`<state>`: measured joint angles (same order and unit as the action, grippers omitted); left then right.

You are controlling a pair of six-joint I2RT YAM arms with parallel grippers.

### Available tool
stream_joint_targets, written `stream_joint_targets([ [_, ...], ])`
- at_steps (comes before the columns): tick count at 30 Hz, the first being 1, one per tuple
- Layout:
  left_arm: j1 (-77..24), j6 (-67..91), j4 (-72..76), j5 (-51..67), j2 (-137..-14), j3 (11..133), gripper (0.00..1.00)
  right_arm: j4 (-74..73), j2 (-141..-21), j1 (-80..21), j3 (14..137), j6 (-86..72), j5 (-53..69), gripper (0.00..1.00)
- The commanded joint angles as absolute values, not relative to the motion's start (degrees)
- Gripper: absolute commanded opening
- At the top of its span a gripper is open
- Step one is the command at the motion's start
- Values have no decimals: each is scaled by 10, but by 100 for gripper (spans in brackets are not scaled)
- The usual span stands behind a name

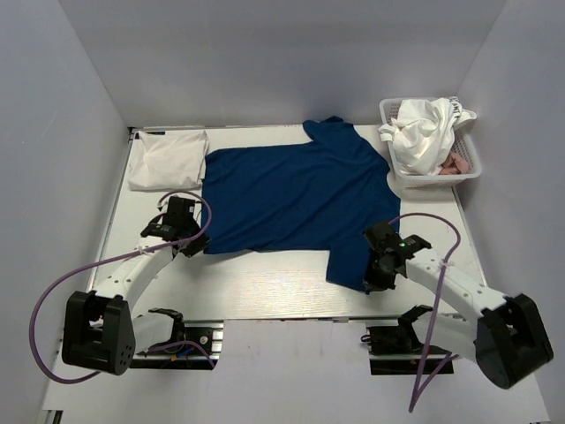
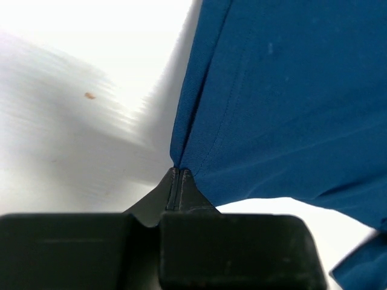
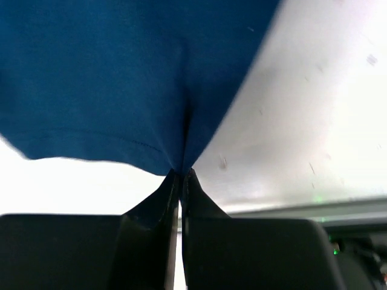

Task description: Fold and stack the t-shirts

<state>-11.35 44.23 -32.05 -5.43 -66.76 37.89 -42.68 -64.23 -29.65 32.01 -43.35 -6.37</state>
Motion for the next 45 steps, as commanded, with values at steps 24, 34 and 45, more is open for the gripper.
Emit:
stream_joint_targets([
  [24,-113,483,-358,-62,-669,409,0,-555,-570,-295,474,-449,-125,0],
  [34,-103,475,-373,-99,-801,544,0,-475,-706,-259,617,-398,-201,0],
  [45,-45,464,-373,-100,-1047,745,0,-358,-912,-149,741,-348,-196,0],
])
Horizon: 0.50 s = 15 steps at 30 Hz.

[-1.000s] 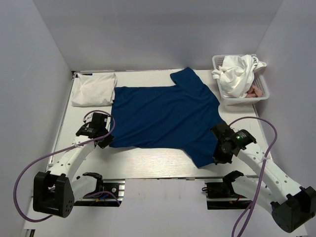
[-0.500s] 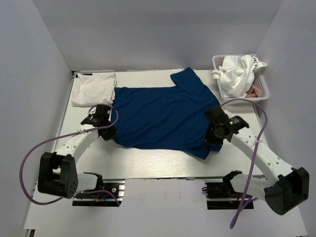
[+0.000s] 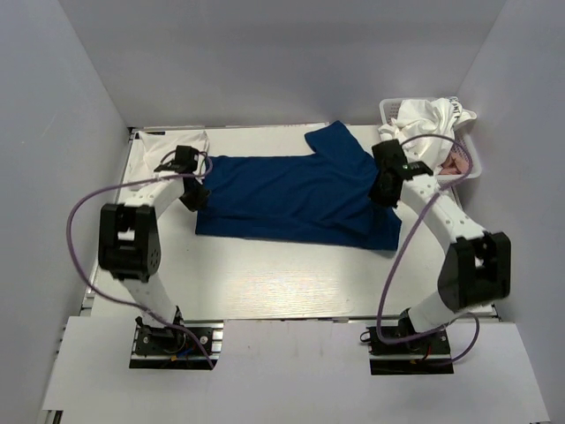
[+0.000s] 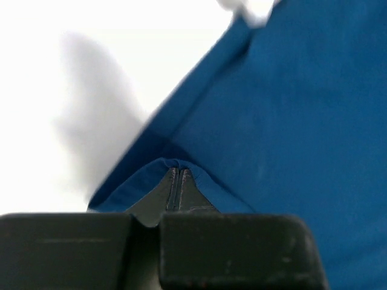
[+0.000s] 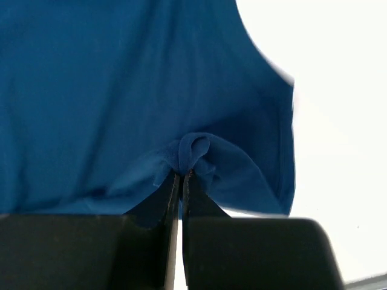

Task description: Fold and stack the t-shirts

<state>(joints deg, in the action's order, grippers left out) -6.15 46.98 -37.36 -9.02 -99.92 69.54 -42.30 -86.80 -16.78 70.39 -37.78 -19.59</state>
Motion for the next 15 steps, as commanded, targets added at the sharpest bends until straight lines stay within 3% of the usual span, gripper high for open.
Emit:
stream_joint_targets([
  [1,-45,464,-373,-100,-1064,771,0,-353,-930,-139,784,-340,-186,0],
  [4,-39,464,-362,-83,-1102,807,3,-373,-1023,-128,869,-309,-189,0],
  [5,-39,456,-362,-83,-1102,815,20,-377,-1040,-127,886,-298,-177,0],
  [6,-39,450,-362,-78,-1102,821,49,-392,-1074,-124,922,-288,-171,9],
  [7,-39,443,-362,-78,-1102,826,99,-396,-1103,-126,941,-264,-164,17],
  [8,-39,443,-362,-78,-1102,826,100,-399,-1122,-127,975,-258,-164,35],
  [9,-39,437,-362,-83,-1084,826,100,-409,-1129,-130,983,-254,-161,66],
  [11,-39,427,-349,-83,-1060,810,100,-412,-1128,-129,980,-236,-140,90],
  [15,-39,407,-328,-83,-991,757,100,-349,-1061,-133,884,-220,-104,90],
])
